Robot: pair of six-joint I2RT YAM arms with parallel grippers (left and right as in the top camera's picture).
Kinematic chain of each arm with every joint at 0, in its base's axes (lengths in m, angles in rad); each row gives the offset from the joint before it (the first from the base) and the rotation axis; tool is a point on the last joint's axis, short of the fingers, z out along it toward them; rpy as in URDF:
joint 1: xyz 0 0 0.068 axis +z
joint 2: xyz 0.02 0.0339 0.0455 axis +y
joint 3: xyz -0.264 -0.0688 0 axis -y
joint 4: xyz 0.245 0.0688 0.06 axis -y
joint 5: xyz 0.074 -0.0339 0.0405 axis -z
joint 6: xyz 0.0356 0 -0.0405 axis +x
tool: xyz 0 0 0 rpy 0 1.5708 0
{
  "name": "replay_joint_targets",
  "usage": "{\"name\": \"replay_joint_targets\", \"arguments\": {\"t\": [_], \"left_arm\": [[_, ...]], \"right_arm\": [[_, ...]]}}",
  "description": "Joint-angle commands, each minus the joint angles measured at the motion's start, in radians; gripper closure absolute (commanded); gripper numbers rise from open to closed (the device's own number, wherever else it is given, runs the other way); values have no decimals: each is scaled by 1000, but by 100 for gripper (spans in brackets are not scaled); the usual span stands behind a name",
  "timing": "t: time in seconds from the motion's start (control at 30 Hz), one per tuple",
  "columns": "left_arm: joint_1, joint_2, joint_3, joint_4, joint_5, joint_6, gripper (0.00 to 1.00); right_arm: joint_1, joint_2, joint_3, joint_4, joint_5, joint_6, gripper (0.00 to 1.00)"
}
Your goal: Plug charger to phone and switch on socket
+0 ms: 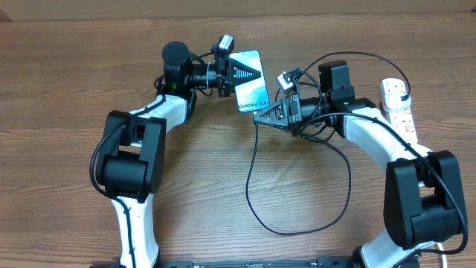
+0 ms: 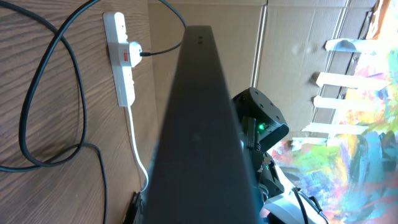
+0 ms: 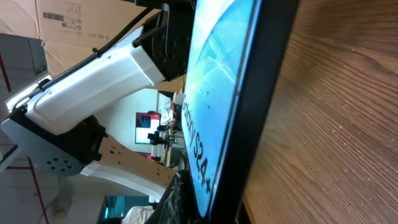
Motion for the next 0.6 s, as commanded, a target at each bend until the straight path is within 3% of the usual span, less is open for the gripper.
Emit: {"name": "replay_joint_targets", "arguments": {"t": [0.0,0.57], "left_arm": [[-13,-11,10,9,35,20,96],[-32,-11,10,9,63,50,95]], "right_arm": [[-10,-19,19,15,23,8,96],[-9,-19,19,63,26,61,96]]}}
